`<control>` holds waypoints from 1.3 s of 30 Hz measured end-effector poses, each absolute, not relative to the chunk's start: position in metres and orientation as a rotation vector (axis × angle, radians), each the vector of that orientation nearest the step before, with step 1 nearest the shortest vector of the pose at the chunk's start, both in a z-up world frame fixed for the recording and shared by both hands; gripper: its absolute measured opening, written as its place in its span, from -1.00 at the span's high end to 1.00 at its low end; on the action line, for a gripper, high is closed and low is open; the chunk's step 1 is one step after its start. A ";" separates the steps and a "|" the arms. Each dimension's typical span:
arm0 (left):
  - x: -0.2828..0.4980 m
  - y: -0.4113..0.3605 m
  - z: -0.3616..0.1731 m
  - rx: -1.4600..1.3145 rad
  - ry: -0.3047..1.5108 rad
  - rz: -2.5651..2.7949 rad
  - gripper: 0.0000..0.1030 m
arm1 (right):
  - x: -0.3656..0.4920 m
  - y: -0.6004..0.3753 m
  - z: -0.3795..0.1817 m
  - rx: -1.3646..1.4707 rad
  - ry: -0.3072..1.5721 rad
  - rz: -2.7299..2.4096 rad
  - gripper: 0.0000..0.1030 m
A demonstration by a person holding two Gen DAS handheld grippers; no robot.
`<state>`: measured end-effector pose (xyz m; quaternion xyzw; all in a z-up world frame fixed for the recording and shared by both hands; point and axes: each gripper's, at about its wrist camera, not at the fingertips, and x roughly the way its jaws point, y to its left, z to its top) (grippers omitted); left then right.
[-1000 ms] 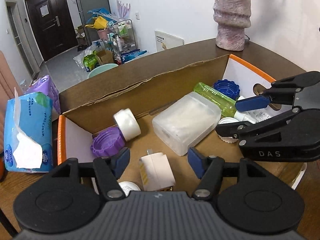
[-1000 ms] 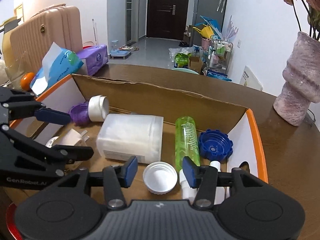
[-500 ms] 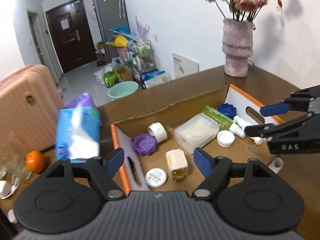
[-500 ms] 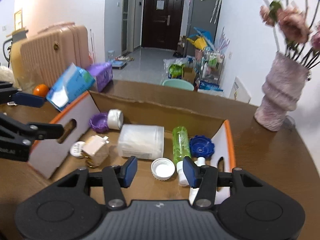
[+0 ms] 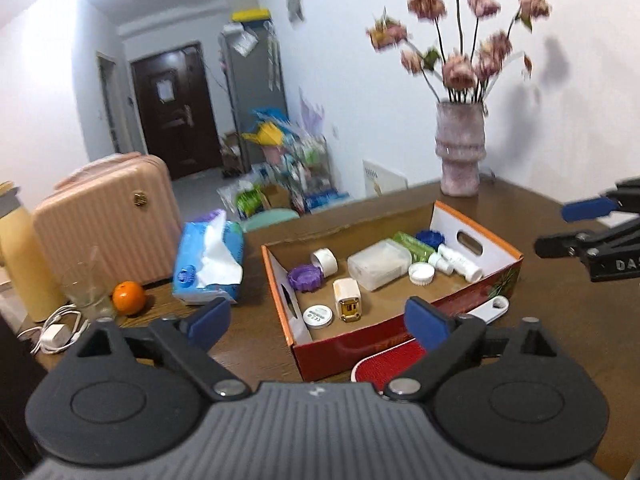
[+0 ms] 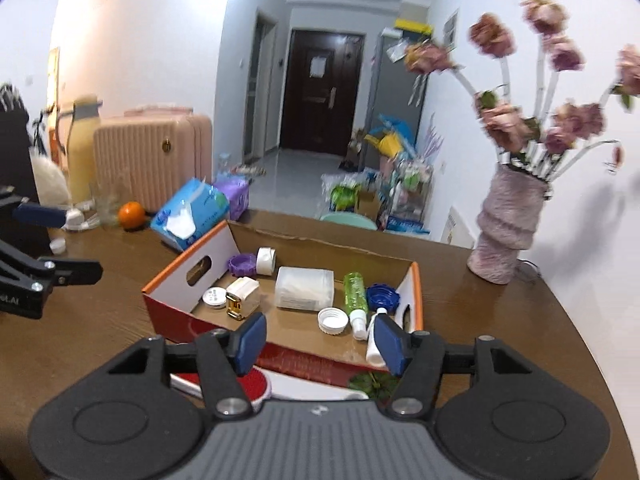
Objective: Organize rigid objects
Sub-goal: 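Raise both open grippers out of the box and back away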
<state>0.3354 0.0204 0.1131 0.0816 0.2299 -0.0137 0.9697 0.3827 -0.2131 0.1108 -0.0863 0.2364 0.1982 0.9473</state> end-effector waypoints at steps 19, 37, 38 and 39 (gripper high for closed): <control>0.122 0.033 0.062 0.018 0.139 0.043 -1.00 | 0.184 -0.238 0.041 -0.123 0.340 0.330 -0.67; 0.191 0.039 -0.008 -0.091 0.408 0.040 -1.00 | 0.232 -0.246 -0.017 -0.085 0.502 0.288 -0.65; 0.202 0.038 -0.010 -0.097 0.428 0.031 -1.00 | 0.242 -0.248 -0.019 -0.069 0.519 0.284 -0.64; 0.213 0.037 -0.012 -0.098 0.447 0.026 -1.00 | 0.251 -0.250 -0.021 -0.055 0.533 0.281 -0.63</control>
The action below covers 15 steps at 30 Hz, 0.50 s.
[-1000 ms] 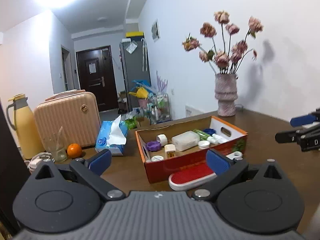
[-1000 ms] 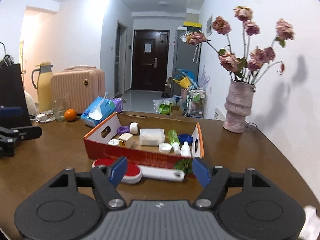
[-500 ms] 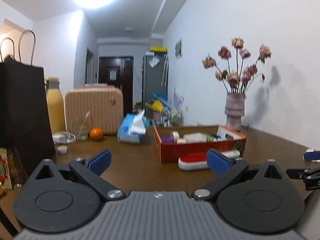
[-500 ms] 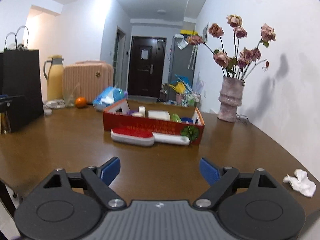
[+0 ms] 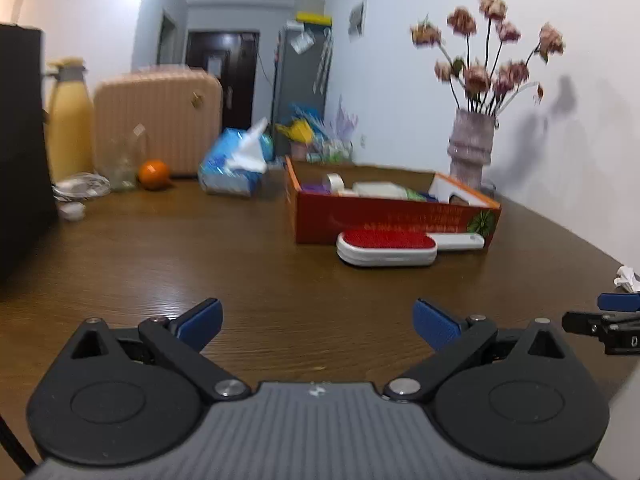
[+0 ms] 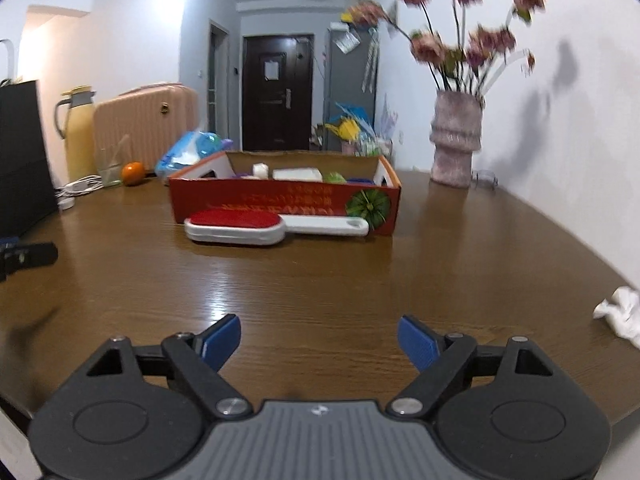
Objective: Organize rigid objects
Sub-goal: 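Raise both open grippers out of the box and back away, then grasp the red-and-white lint brush with the left gripper while the right grasps its white handle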
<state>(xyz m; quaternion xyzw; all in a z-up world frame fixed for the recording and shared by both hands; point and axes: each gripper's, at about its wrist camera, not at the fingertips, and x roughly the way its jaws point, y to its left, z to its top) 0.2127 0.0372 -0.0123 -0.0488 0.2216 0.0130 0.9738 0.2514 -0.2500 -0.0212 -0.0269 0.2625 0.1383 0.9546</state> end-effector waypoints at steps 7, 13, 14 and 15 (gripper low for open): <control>0.306 0.030 -0.015 -0.121 0.545 -0.040 -0.95 | 0.339 -0.267 -0.016 0.057 0.582 0.303 -0.26; 0.388 0.035 -0.016 -0.192 0.615 -0.060 -0.45 | 0.431 -0.269 -0.016 0.131 0.643 0.300 0.16; 0.398 0.037 -0.017 -0.206 0.633 -0.060 -0.41 | 0.443 -0.269 -0.017 0.135 0.659 0.300 0.19; 0.407 0.038 -0.018 -0.213 0.649 -0.067 -0.35 | 0.455 -0.268 -0.019 0.141 0.674 0.303 0.23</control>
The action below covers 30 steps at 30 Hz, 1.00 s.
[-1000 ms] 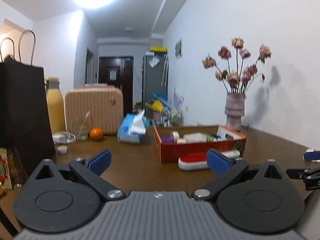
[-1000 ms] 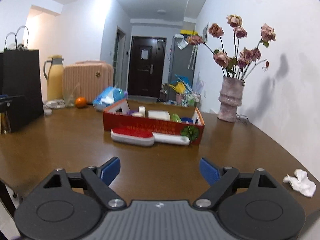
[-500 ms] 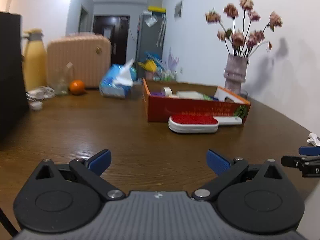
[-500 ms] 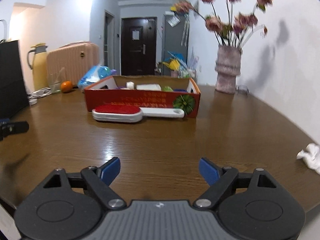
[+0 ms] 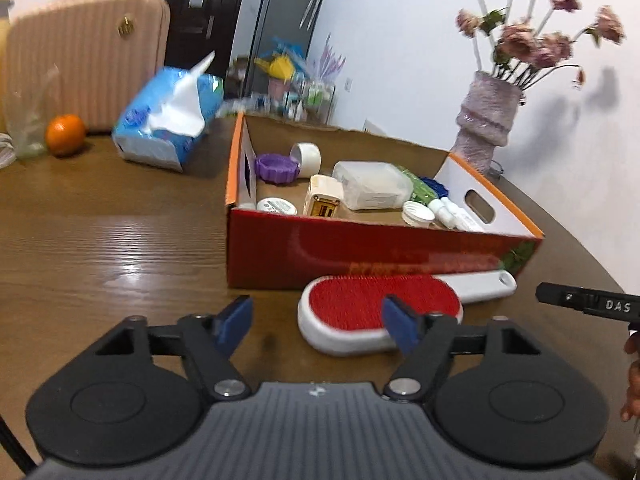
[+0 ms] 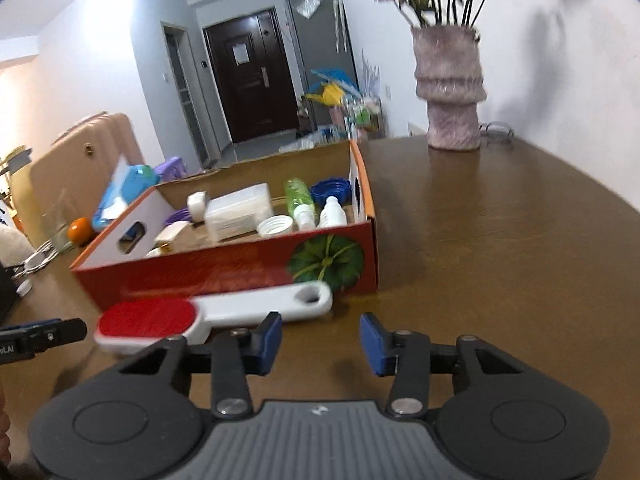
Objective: Organize rigid objects
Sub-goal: 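Grasp the red-and-white lint brush with the left gripper while the right grasps its white handle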
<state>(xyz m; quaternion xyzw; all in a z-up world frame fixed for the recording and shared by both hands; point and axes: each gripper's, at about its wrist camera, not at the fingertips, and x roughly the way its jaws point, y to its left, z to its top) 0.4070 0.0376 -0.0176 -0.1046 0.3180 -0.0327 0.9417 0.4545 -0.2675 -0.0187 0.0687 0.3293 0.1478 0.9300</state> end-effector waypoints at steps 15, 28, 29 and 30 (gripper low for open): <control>0.434 0.056 -0.044 -0.406 0.681 -0.184 -0.21 | 0.506 -0.275 -0.054 0.263 0.717 0.370 0.67; 0.428 0.049 -0.039 -0.364 0.655 -0.197 -0.05 | 0.491 -0.264 -0.053 0.174 0.665 0.376 0.76; 0.426 0.047 -0.039 -0.346 0.645 -0.197 -0.05 | 0.491 -0.264 -0.053 0.175 0.664 0.373 0.76; 0.425 0.046 -0.039 -0.338 0.636 -0.194 -0.05 | 0.490 -0.265 -0.053 0.184 0.663 0.371 0.77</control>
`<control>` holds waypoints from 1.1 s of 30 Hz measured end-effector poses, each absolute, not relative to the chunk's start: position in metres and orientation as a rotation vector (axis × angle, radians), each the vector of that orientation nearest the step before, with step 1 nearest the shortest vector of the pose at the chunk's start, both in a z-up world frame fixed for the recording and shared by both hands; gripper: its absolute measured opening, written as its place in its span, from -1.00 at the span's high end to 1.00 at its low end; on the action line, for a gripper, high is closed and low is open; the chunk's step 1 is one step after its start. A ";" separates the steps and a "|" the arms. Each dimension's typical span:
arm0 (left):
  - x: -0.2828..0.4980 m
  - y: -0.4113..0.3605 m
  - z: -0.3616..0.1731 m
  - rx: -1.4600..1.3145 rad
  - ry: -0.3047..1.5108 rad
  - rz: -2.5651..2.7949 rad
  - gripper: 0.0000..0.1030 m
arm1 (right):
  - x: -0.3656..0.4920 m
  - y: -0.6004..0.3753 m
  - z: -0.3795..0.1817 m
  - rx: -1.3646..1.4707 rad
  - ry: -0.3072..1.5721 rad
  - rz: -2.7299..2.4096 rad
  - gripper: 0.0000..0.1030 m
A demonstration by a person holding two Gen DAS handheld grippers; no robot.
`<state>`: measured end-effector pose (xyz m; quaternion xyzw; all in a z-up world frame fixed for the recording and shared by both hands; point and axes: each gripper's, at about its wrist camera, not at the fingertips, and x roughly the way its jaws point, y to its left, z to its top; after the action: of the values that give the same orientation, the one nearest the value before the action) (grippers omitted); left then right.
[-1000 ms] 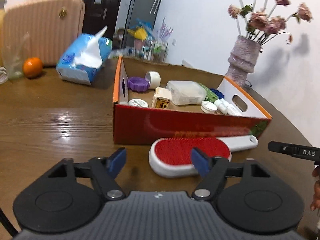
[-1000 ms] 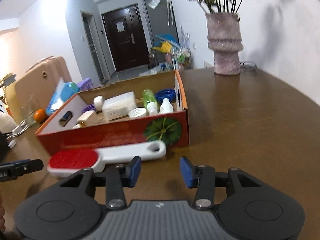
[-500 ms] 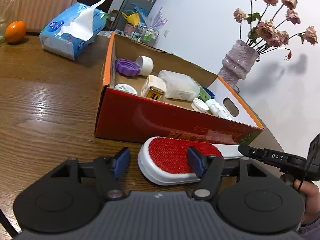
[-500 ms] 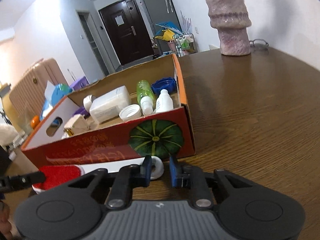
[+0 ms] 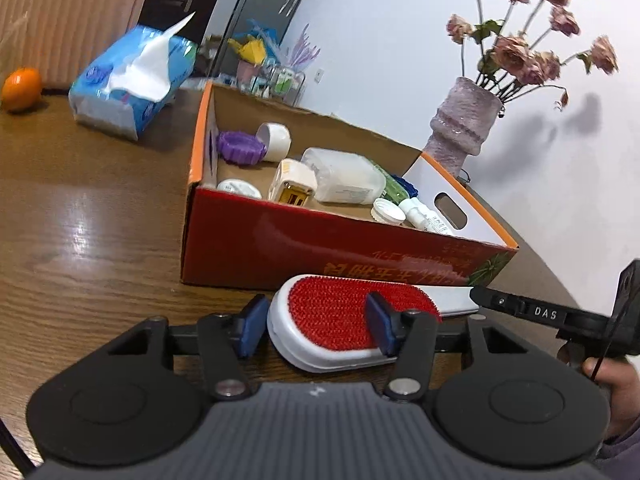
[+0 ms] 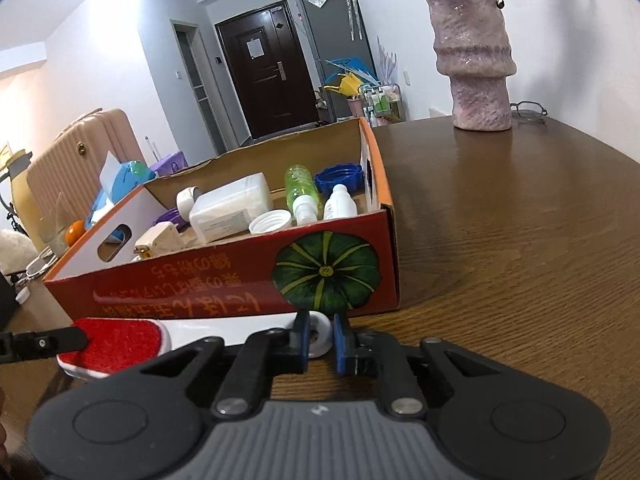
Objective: Organize rigid objects
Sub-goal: 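Grasp the red-and-white lint brush with the left gripper while the right grasps its white handle, then lift the lint brush with both grippers and carry it over the box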
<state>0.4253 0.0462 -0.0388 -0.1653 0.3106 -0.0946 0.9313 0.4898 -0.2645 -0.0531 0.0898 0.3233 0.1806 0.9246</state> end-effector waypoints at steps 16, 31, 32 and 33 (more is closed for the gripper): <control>0.283 0.028 0.003 -0.346 0.536 -0.173 0.07 | 0.344 -0.283 -0.022 0.251 0.606 0.322 0.78; 0.150 0.020 0.056 -0.297 0.332 -0.188 0.10 | 0.204 -0.291 0.031 0.236 0.428 0.351 0.77; 0.146 0.020 0.057 -0.299 0.329 -0.190 0.10 | 0.198 -0.291 0.033 0.233 0.422 0.351 0.77; 0.141 0.020 0.057 -0.301 0.325 -0.189 0.10 | 0.194 -0.291 0.034 0.231 0.419 0.351 0.77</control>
<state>0.1415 0.0202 0.0567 -0.1492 0.1610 -0.0937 0.9711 0.1942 -0.2912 0.0336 0.1136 0.2063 0.1732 0.9563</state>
